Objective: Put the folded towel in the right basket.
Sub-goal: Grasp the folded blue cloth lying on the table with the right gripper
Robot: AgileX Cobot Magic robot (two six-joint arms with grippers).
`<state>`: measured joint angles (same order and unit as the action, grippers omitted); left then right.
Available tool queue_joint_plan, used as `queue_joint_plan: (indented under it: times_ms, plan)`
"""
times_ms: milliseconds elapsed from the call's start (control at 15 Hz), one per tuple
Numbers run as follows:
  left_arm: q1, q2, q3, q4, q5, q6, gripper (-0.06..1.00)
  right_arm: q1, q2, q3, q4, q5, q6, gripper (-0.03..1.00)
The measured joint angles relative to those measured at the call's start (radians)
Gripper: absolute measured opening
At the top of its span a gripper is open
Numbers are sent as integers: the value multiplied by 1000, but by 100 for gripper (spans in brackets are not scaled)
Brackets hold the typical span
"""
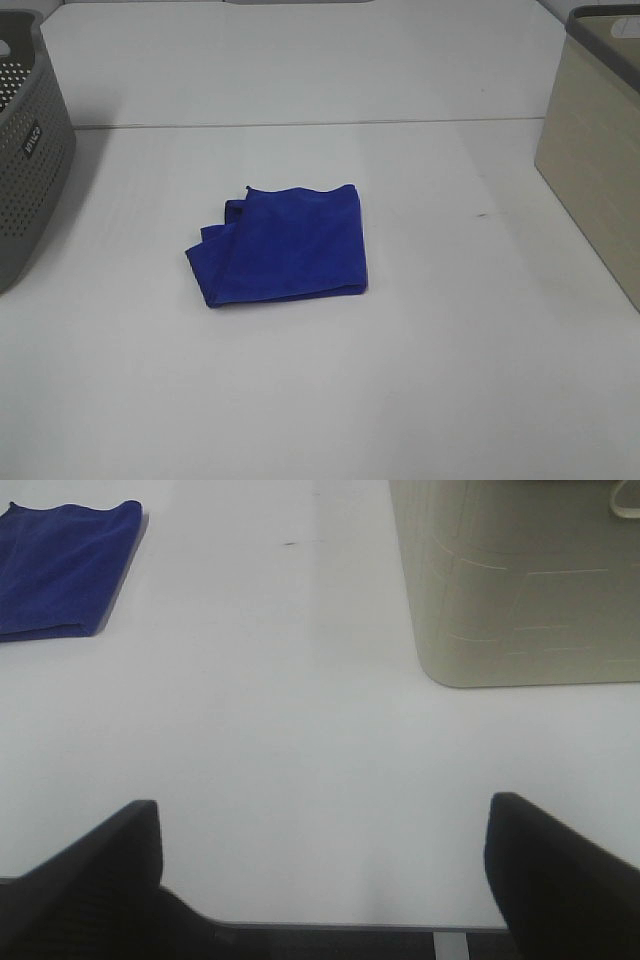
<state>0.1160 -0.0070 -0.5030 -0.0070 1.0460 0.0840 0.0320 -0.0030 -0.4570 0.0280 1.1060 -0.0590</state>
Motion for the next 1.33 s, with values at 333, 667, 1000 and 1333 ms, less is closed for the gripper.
queue_joint_plan:
  times_ms: [333,667,1000,1333]
  plan:
    - [0,0,0,0,0,0,99,0,0,0,0,1,0,84]
    - [0,0,0,0,0,0,99,0,0,0,1,1,0,84]
    - [0,0,0,0,0,0,99,0,0,0,1,1,0,84]
    - [0,0,0,0,0,0,99,0,0,0,1,1,0,84]
